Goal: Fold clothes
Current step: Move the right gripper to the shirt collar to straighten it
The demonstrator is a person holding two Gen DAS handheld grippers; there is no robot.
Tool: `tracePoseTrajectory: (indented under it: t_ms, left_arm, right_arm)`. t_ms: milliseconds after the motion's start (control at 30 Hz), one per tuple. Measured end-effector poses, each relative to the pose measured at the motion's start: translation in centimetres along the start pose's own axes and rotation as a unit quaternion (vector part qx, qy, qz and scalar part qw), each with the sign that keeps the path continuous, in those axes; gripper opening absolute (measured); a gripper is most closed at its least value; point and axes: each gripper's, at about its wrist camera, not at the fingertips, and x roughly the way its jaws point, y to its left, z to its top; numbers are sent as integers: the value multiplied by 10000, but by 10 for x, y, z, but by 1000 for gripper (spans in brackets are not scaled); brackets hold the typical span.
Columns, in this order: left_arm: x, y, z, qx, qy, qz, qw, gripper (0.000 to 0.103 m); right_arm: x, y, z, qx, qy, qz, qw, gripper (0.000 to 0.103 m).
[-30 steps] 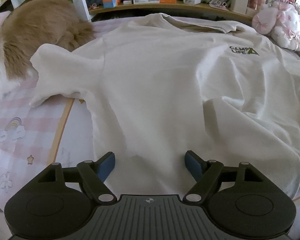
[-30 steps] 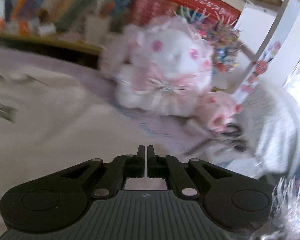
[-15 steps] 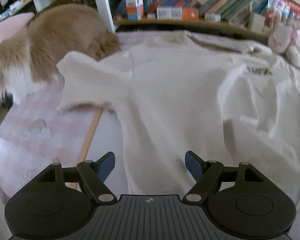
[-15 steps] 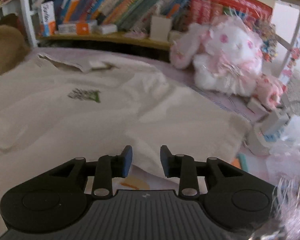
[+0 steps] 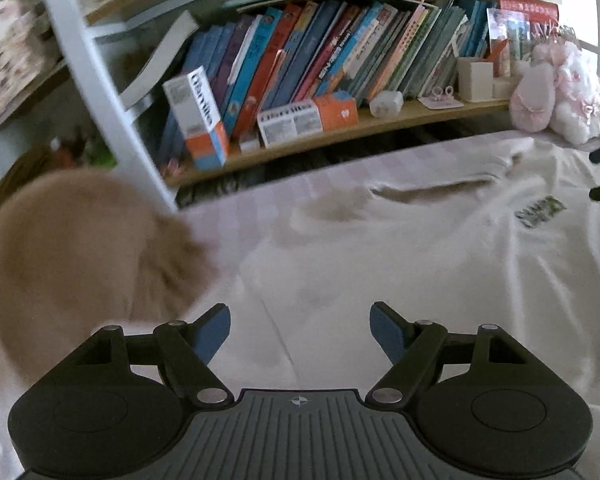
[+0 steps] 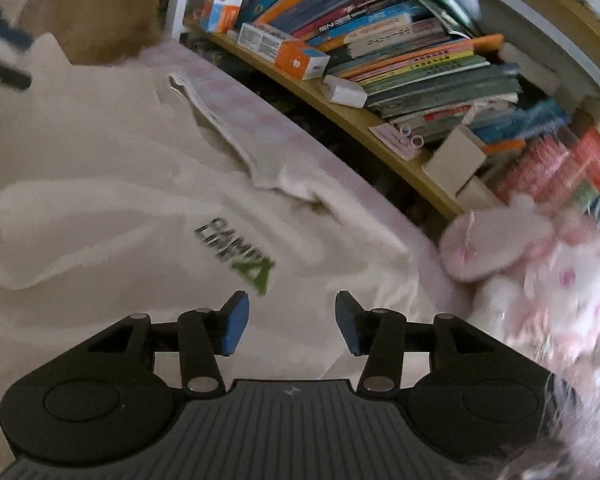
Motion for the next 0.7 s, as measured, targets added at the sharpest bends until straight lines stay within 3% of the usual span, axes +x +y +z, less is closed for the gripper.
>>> tracePoseTrajectory:
  t_ms: [133,200,400,500,700]
  left_arm:
    - [39,20,20,333,-151,-136,9992,79]
    - [57,24,30,509,-215,-151,9984,79]
    - [93,22,45,1074,-302,-417,9929,79]
    - [109,15,46,1502,-282,-366,9876,79]
    - [123,18,44,1558,-210,-582,9858,79]
  right_arm:
    - [28,-3,24,-479,76,-286,9984,56]
    - [42,-6,36,-546,65,-392,9977,67]
    - [86,-1,64,-1133,202,-364,9927,68]
    - [98,7,70,-1488,284,-265,9881,68]
    - [119,10,85,-1783,380,261,9829,70]
